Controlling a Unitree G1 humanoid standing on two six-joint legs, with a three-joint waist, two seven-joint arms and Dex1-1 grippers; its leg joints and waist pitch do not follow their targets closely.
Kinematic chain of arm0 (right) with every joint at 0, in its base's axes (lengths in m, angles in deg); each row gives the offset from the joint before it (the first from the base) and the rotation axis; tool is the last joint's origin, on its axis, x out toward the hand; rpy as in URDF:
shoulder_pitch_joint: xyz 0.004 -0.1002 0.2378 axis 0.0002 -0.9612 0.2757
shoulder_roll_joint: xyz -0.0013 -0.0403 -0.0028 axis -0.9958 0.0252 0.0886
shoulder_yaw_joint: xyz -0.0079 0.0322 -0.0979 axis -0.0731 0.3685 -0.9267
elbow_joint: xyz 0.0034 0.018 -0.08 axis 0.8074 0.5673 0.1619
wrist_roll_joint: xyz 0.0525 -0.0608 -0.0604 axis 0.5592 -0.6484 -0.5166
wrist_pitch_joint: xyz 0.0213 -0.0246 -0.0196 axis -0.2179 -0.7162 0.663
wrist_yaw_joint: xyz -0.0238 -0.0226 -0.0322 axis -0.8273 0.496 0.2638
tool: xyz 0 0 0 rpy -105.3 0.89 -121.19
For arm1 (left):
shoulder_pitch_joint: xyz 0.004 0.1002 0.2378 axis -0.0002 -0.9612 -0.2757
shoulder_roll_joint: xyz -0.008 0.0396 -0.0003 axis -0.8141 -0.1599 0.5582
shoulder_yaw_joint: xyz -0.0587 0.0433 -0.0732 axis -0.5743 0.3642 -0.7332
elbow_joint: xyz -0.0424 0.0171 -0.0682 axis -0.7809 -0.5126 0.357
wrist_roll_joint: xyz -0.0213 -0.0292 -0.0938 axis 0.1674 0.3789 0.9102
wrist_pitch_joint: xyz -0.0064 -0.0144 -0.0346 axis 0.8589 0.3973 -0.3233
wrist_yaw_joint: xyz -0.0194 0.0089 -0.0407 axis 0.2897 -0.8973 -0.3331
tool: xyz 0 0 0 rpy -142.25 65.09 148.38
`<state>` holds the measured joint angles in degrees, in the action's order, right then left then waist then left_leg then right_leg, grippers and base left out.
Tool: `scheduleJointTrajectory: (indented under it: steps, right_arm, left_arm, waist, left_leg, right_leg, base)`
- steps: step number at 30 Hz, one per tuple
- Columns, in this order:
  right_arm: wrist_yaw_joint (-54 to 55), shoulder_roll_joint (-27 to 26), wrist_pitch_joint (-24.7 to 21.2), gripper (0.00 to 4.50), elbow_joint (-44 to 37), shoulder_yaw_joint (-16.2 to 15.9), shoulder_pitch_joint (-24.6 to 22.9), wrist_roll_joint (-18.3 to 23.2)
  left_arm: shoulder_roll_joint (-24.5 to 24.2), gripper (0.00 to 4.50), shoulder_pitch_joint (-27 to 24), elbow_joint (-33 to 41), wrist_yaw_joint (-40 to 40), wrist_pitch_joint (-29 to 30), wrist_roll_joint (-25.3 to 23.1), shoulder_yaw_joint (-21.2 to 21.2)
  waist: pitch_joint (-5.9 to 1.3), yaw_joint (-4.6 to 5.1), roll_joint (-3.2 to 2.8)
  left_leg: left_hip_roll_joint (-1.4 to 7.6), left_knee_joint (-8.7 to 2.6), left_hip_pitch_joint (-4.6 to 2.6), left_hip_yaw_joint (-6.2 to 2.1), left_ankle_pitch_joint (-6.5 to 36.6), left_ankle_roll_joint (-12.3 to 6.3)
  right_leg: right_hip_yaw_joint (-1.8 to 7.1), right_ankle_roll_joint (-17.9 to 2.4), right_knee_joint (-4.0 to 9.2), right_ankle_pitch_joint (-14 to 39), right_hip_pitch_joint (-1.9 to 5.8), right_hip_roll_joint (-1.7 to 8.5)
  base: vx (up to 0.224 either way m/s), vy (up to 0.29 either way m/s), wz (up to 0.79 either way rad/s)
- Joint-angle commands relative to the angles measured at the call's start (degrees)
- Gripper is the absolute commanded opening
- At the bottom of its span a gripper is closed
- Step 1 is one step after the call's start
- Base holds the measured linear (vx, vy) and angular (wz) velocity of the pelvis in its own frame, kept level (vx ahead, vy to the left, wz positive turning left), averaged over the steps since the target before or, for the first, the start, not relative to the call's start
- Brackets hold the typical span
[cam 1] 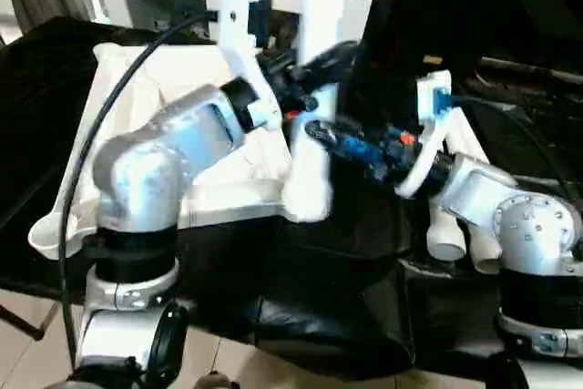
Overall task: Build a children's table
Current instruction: Pick table leg
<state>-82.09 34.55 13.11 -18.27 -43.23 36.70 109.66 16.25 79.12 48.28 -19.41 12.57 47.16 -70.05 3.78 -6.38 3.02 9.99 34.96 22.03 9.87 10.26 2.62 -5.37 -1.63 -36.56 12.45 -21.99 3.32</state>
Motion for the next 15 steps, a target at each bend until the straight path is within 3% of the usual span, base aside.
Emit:
scheduleJointTrajectory:
  steps: [1, 5, 6, 10, 12, 13, 15]
  right_arm:
    - [4.3, -0.8, 2.0, 3.11, -1.0, -2.8, 1.2, -4.5]
    - [8.3, -1.7, 3.3, 3.28, 0.9, -6.2, 1.7, -9.5]
    - [9.0, -1.7, 4.7, 3.28, 1.9, -9.3, 1.7, -12.6]
    - [10.4, -2.2, 5.8, 3.29, 2.9, -11.8, 1.8, -15.3]
    - [11.2, -2.7, 5.7, 3.29, 3.2, -12.0, 1.8, -15.7]
    - [11.9, -3.4, 5.5, 2.95, 3.1, -11.7, 1.9, -15.5]
    - [12.1, -3.7, 5.4, 2.95, 3.0, -11.5, 1.8, -15.3]
  left_arm:
    - [0.8, 1.84, 0.0, -0.3, 1.8, -2.5, -3.0, 2.5]
    - [1.5, 1.84, 0.1, -1.1, 3.2, -4.6, -4.9, 3.3]
    - [1.6, 1.84, 0.2, -1.3, 3.6, -5.5, -6.2, 4.0]
    - [1.8, 1.84, 0.2, -1.3, 3.5, -5.9, -7.1, 4.6]
    - [2.0, 1.84, 0.2, -1.2, 3.5, -6.0, -7.5, 4.8]
    - [2.1, 1.84, 0.1, -1.1, 3.5, -6.3, -8.0, 4.9]
    - [2.1, 1.84, 0.0, -1.1, 3.5, -6.5, -8.2, 4.9]
  waist:
    - [-4.44, 0.17, -0.48]
    - [-4.42, 0.3, -0.44]
    - [-4.38, 0.27, -0.4]
    - [-4.33, 0.32, -0.25]
    - [-4.32, 0.38, -0.27]
    - [-4.32, 0.41, -0.13]
    - [-4.33, 0.4, -0.19]
  left_leg:
    - [3.51, -3.88, -0.93, -1.36, 2.6, 2.83]
    - [3.57, -3.96, -1.09, -1.35, 3.2, 3.23]
    - [3.56, -3.95, -1.01, -1.37, 3.4, 3.38]
    - [3.58, -3.97, -1.01, -1.29, 3.6, 3.37]
    - [3.6, -3.96, -1.09, -1.29, 3.8, 3.18]
    - [3.64, -3.99, -1.1, -1.28, 3.7, 3.01]
    - [3.65, -3.97, -1.07, -1.29, 3.5, 2.84]
  right_leg:
    - [3.94, -6.2, 4.3, 2.5, 3.24, 5.5]
    - [3.99, -7.3, 4.21, 1.9, 3.23, 5.55]
    - [4.02, -7.1, 4.21, 2.2, 3.27, 5.61]
    - [4.13, -6.6, 4.27, 2.4, 3.23, 5.66]
    - [4.16, -6.9, 4.15, 2.0, 3.19, 5.7]
    - [4.16, -6.9, 4.09, 1.8, 3.16, 5.67]
    - [4.17, -6.9, 4.02, 1.1, 3.19, 5.67]
  base:
    - [0.0, 0.0, 0.0]
    - [0.0, 0.0, 0.0]
    - [0.0, 0.0, 0.0]
    - [0.0, 0.0, 0.0]
    - [0.0, 0.0, 0.0]
    - [0.0, 0.0, 0.0]
    - [0.0, 0.0, 0.0]
